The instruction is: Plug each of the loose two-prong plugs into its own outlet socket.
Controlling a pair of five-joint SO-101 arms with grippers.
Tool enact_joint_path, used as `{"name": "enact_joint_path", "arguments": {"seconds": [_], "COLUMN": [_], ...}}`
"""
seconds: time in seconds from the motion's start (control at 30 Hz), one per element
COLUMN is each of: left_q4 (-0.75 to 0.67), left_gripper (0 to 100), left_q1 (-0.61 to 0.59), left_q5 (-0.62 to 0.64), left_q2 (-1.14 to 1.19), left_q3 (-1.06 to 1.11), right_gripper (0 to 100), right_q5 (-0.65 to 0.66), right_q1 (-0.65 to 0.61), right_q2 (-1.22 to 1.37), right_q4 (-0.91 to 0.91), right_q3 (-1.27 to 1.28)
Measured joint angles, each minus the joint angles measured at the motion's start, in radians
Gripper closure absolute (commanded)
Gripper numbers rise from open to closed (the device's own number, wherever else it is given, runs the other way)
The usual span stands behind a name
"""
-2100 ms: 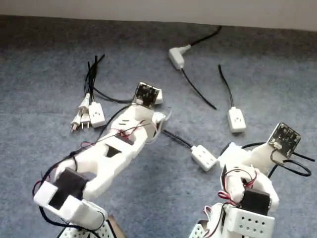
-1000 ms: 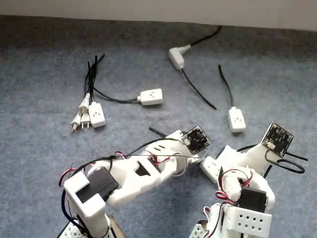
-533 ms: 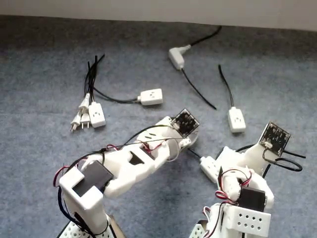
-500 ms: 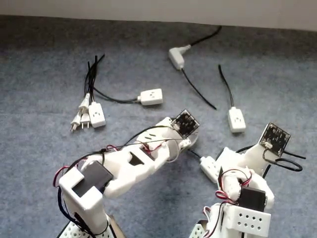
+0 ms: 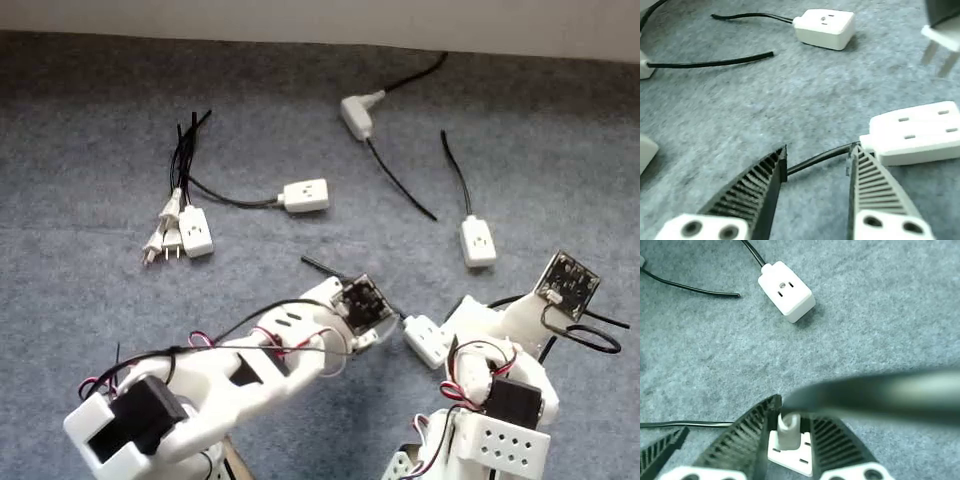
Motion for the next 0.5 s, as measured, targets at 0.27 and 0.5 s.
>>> {"name": "enact_joint_path", "arguments": {"seconds": [0.27,0.5], "left_q4": [0.057,0.058], "left_gripper": [79,79], "left_q1": [0.091,0.210], "left_q5": [-0.002,-0.002], "left_q2": [0.054,0.058], "left_q3": [-0.020,-0.029], "right_gripper": [99.1,99.1], "right_q5": [0.000,0.000], "right_q1": [0.002,0.002], "right_q2": [0.000,0.000], "right_q4": [0.000,0.000], "right_q3": [0.000,0.000]}}
